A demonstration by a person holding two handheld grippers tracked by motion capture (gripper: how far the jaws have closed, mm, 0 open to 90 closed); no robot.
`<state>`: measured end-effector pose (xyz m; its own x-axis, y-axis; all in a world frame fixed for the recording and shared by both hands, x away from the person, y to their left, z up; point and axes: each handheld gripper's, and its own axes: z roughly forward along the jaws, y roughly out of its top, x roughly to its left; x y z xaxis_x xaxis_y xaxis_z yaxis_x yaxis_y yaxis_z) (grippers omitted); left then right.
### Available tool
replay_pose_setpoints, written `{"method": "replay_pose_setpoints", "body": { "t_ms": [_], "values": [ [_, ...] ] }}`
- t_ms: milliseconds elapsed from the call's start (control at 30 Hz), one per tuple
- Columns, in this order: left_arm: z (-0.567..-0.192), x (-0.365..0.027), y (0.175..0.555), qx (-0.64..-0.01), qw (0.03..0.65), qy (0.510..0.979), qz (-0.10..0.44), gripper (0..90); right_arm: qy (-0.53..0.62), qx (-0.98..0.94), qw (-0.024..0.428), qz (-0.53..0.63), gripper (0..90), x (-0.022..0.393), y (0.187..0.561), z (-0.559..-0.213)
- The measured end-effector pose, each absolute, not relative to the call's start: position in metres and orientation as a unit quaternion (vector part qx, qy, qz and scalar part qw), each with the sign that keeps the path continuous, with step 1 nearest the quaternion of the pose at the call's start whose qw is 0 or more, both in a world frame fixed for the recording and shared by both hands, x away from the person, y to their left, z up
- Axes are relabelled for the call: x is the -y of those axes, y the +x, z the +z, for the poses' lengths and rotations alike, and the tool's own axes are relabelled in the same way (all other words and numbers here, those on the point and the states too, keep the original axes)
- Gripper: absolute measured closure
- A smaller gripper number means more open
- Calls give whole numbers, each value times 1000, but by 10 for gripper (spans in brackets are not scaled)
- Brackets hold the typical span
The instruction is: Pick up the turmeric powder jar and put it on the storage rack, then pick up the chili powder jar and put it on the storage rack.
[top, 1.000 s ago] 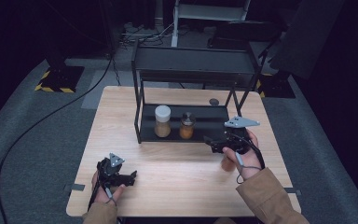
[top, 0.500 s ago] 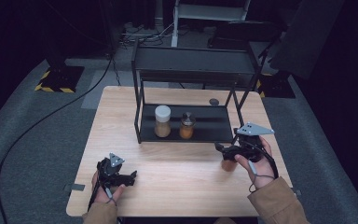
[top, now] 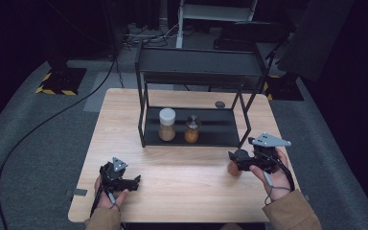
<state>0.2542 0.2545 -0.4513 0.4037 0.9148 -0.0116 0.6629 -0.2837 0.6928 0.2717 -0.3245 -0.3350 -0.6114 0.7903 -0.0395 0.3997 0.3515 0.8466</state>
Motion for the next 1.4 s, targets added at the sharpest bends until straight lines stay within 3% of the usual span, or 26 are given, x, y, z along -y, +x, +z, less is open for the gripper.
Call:
{"method": "replay_pose_setpoints", "body": {
  "t_ms": [500, 1400],
  "values": [
    [-451, -254, 254, -508, 316, 776, 199, 3, 392, -793, 236, 402, 57, 333, 271, -367],
    [-451, -254, 254, -508, 316, 776, 200, 3, 409, -806, 206, 374, 114, 337, 296, -412]
  ]
}}
